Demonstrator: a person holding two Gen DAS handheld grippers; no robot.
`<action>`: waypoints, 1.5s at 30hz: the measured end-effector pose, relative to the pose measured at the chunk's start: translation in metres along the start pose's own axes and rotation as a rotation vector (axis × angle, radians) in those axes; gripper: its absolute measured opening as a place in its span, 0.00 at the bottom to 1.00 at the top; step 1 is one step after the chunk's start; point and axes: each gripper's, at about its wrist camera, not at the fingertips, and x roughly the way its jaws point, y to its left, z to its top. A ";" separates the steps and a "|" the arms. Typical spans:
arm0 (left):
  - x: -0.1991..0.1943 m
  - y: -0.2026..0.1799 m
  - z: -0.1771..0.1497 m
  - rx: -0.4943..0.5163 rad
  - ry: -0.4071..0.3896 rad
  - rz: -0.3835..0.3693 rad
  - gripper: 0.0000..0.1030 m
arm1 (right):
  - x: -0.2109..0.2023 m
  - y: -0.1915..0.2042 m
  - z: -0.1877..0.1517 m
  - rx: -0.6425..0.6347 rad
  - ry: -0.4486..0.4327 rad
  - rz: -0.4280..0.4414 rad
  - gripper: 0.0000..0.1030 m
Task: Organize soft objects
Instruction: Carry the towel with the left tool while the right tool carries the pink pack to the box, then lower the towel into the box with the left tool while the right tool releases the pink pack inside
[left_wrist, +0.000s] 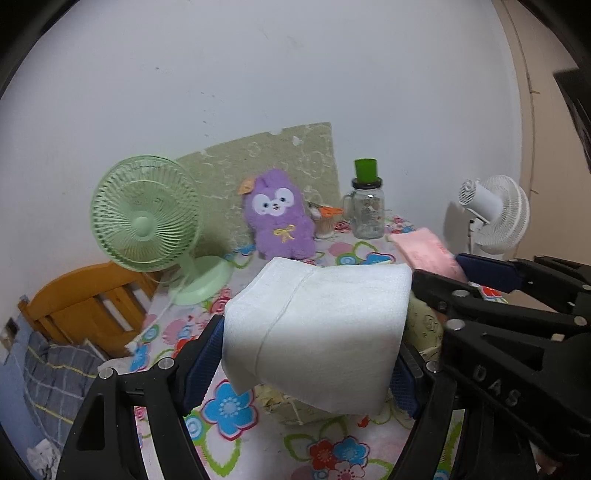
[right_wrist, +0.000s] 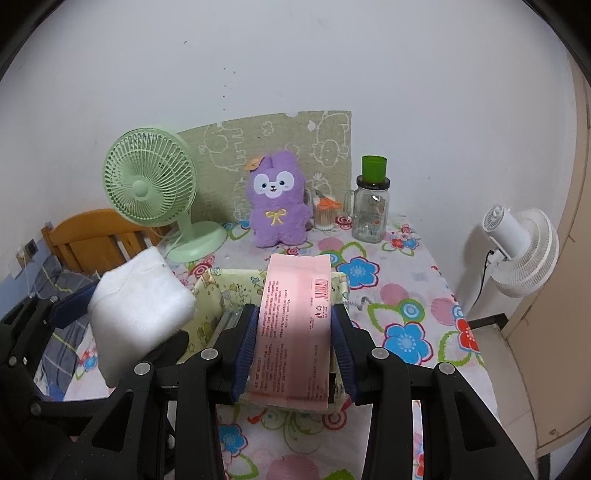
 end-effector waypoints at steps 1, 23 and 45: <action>0.002 -0.001 0.001 0.003 0.003 -0.006 0.78 | 0.003 0.001 0.002 0.000 0.003 0.008 0.42; 0.083 0.012 0.005 -0.069 0.126 -0.033 0.78 | 0.074 0.003 0.014 -0.010 0.090 0.006 0.42; 0.117 0.012 -0.007 -0.066 0.201 -0.045 0.98 | 0.123 0.012 0.011 -0.034 0.177 0.016 0.42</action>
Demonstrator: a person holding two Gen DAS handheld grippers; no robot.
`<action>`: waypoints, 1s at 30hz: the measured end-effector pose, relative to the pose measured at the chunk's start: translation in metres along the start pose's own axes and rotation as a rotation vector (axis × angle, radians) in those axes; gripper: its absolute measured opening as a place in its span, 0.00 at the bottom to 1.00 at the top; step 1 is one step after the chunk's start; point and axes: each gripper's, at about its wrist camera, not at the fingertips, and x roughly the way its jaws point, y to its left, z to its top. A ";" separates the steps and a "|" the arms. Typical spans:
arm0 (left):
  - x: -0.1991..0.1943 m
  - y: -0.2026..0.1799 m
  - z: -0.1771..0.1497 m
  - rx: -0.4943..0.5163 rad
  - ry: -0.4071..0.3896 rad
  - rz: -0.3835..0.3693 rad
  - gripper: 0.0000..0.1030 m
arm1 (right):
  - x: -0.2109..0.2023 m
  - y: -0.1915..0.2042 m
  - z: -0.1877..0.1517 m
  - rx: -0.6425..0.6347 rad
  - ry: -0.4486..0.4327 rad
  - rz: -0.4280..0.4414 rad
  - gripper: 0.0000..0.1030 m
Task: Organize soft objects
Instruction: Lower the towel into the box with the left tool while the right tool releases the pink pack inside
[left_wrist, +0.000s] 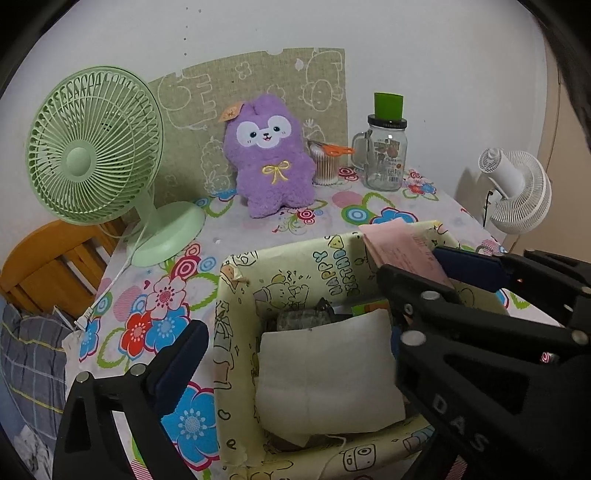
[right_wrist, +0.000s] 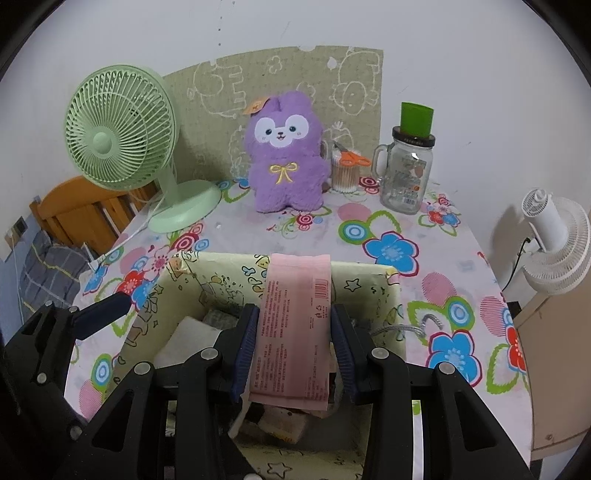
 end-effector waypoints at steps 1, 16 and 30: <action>0.001 0.001 -0.001 -0.001 0.006 0.001 0.98 | 0.003 0.001 0.000 -0.001 0.005 0.003 0.42; 0.006 0.000 -0.004 0.007 0.026 0.007 0.98 | 0.027 0.005 -0.001 -0.008 0.070 0.033 0.68; -0.019 -0.014 -0.012 0.020 -0.001 0.014 0.98 | -0.006 -0.010 -0.010 0.027 0.032 0.009 0.74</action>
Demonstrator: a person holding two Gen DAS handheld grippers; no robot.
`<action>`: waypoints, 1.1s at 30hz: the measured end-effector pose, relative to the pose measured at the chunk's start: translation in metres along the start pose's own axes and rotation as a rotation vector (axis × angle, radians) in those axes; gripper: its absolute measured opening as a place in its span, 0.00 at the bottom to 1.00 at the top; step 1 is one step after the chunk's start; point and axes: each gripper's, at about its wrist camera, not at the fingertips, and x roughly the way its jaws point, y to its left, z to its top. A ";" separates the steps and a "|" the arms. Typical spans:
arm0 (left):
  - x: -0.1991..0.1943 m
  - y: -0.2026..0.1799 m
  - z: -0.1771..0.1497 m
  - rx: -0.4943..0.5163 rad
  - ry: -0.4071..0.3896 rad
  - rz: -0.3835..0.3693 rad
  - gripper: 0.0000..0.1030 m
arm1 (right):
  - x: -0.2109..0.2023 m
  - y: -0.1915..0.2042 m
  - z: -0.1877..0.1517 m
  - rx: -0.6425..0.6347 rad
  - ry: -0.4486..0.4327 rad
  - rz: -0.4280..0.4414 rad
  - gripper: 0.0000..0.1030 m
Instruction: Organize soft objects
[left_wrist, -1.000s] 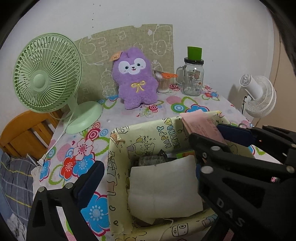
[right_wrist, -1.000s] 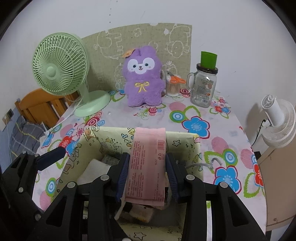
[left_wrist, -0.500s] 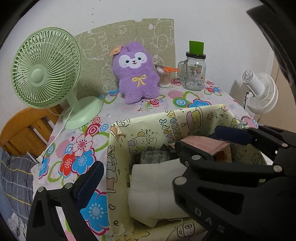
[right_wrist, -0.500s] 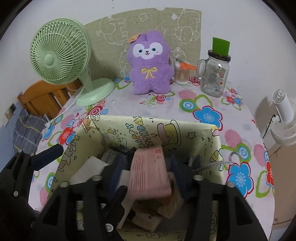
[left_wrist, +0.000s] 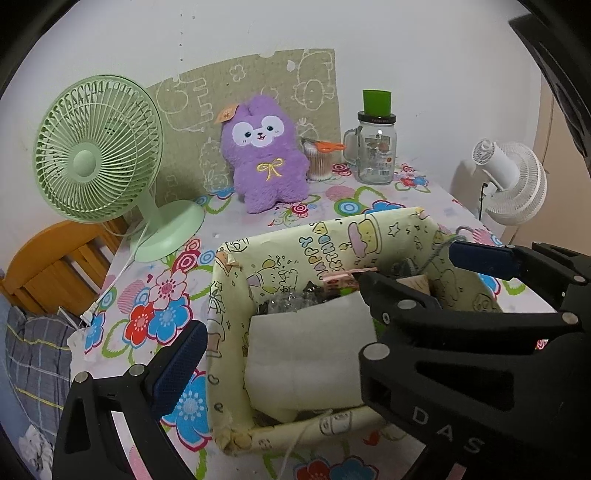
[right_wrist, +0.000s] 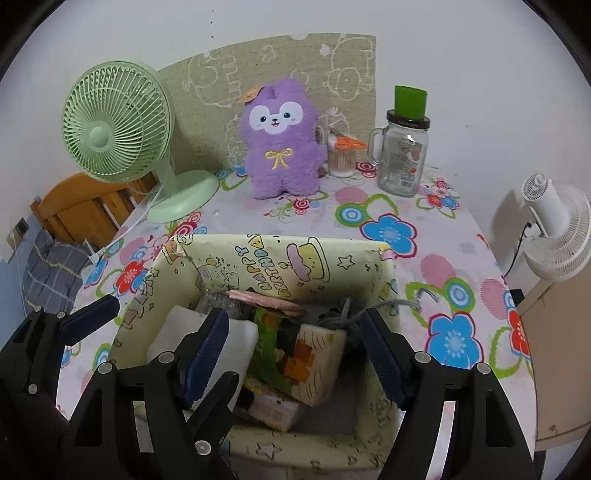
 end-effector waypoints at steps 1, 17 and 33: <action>-0.002 -0.001 0.000 -0.001 -0.001 0.000 0.98 | -0.002 0.000 -0.001 0.000 -0.003 0.000 0.74; -0.040 -0.010 -0.018 -0.019 -0.043 -0.003 0.98 | -0.049 -0.003 -0.026 0.004 -0.052 -0.017 0.74; -0.084 -0.007 -0.044 -0.047 -0.087 0.012 0.98 | -0.095 0.004 -0.051 -0.017 -0.116 -0.030 0.74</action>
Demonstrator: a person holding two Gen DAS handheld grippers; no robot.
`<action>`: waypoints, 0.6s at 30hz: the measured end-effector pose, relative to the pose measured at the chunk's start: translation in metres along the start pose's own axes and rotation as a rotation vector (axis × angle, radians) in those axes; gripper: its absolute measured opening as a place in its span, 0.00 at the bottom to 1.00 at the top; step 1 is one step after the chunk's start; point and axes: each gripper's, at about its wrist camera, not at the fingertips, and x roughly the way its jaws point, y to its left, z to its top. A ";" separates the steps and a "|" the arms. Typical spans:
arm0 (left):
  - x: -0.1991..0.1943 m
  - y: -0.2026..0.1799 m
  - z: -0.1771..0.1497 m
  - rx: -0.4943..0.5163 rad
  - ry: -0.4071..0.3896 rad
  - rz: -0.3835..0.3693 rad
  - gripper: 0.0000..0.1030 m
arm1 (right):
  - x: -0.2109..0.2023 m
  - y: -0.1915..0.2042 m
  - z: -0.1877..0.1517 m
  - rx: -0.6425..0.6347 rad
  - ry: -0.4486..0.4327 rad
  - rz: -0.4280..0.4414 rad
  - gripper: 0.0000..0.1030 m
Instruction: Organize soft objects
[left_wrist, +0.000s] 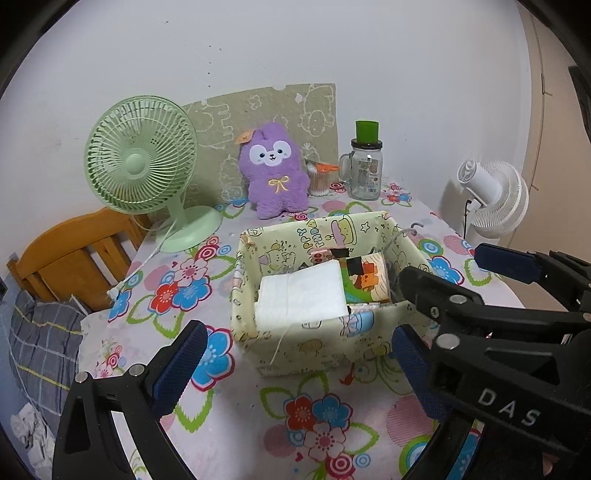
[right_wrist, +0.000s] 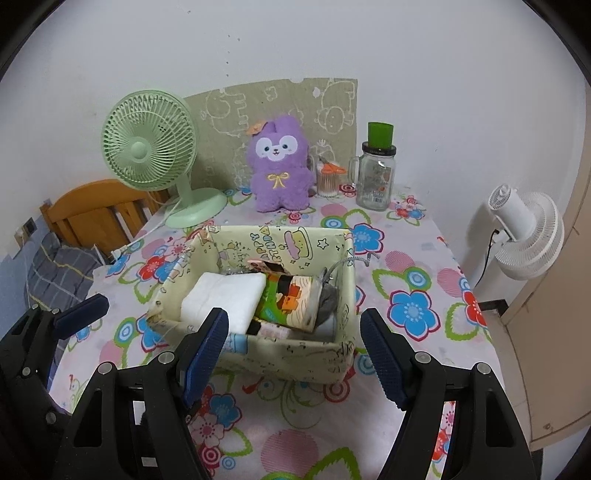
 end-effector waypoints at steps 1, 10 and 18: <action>-0.002 0.001 -0.001 -0.002 -0.002 0.000 0.98 | -0.003 0.000 -0.001 0.001 -0.003 0.000 0.74; -0.025 0.008 -0.015 -0.024 -0.023 0.012 0.98 | -0.026 0.000 -0.015 0.001 -0.027 -0.009 0.74; -0.043 0.016 -0.024 -0.053 -0.042 0.007 0.99 | -0.043 0.001 -0.025 0.000 -0.046 -0.018 0.74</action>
